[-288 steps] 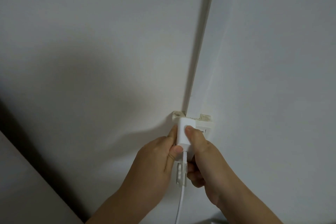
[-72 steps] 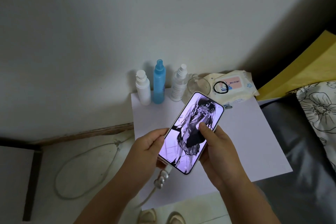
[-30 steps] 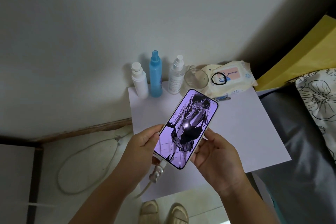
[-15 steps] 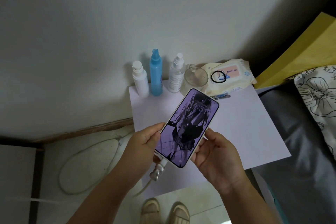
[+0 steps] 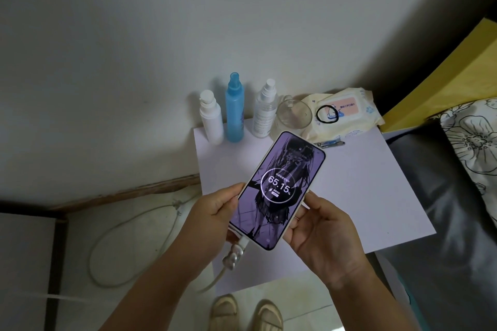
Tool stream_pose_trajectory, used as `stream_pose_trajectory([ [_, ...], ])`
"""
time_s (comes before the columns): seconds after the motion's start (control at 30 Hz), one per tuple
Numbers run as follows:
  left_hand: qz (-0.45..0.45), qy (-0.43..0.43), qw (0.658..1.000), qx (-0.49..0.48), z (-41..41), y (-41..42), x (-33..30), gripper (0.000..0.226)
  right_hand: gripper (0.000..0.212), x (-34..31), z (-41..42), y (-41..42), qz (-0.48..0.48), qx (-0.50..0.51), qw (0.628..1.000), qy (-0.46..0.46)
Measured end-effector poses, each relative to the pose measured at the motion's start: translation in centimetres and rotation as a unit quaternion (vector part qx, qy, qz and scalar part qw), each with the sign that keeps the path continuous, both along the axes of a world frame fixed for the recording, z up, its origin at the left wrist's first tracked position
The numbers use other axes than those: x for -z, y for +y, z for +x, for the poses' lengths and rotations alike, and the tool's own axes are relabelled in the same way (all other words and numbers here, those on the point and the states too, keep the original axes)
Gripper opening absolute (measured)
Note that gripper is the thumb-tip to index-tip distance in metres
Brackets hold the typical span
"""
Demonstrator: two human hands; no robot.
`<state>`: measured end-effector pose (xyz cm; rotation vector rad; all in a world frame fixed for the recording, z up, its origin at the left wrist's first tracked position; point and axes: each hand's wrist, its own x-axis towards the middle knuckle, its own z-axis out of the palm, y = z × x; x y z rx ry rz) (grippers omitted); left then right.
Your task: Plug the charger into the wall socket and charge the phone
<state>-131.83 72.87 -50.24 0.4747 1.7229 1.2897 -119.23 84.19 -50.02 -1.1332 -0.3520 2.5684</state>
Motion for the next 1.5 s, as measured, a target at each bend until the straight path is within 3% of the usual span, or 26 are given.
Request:
stream_pose_trajectory([
  [0.27, 0.003, -0.016, 1.0, -0.011, -0.4, 0.1, 1.5, 0.041, 0.028, 0.6, -0.4, 0.4, 0.082, -0.048, 0.995, -0.002],
  [0.37, -0.018, 0.003, 1.0, 0.009, -0.6, 0.3, 2.6, 0.049, 0.03, 1.5, -0.3, 0.6, 0.17, -0.106, 0.974, -0.106],
  [0.47, -0.055, 0.04, 0.997, 0.023, -0.9, 0.5, 4.2, 0.047, 0.03, 2.5, -0.4, 0.8, 0.23, -0.194, 0.925, -0.23],
  [0.6, -0.113, 0.065, 0.99, 0.062, -1.3, 0.9, 6.3, 0.034, 0.032, 4.2, -1.0, 1.2, 0.232, -0.263, 0.879, -0.324],
  [0.73, -0.143, 0.164, 0.97, 0.107, -1.5, 1.6, 7.6, 0.039, 0.03, 5.7, -1.9, 1.6, 0.207, -0.29, 0.863, -0.357],
  [0.87, -0.193, 0.228, 0.94, 0.164, -1.5, 2.2, 9.4, 0.021, 0.031, 7.0, -2.6, 1.8, 0.195, -0.299, 0.852, -0.383],
  [1.07, -0.188, 0.279, 0.932, 0.132, -1.2, 1.6, 10.5, 0.023, 0.024, 8.0, -3.1, 1.7, 0.183, -0.327, 0.831, -0.412],
  [1.2, -0.213, 0.353, 0.898, 0.151, -1.2, 1.7, 10.7, 0.023, 0.025, 7.8, -3.3, 1.9, 0.223, -0.376, 0.784, -0.441],
  [1.27, -0.212, 0.361, 0.898, 0.135, -1.1, 1.5, 10.8, 0.022, 0.03, 7.7, -3.2, 1.8, 0.233, -0.394, 0.767, -0.45],
  [1.4, -0.227, 0.355, 0.898, 0.129, -1.5, 1.0, 10.3, 0.025, 0.02, 6.9, -3.0, 1.3, 0.352, -0.504, 0.629, -0.476],
  [1.5, -0.239, 0.36, 0.893, 0.126, -1.8, 0.2, 8.9, 0.03, 0.034, 5.6, -2.1, 0.9, 0.418, -0.532, 0.567, -0.47],
])
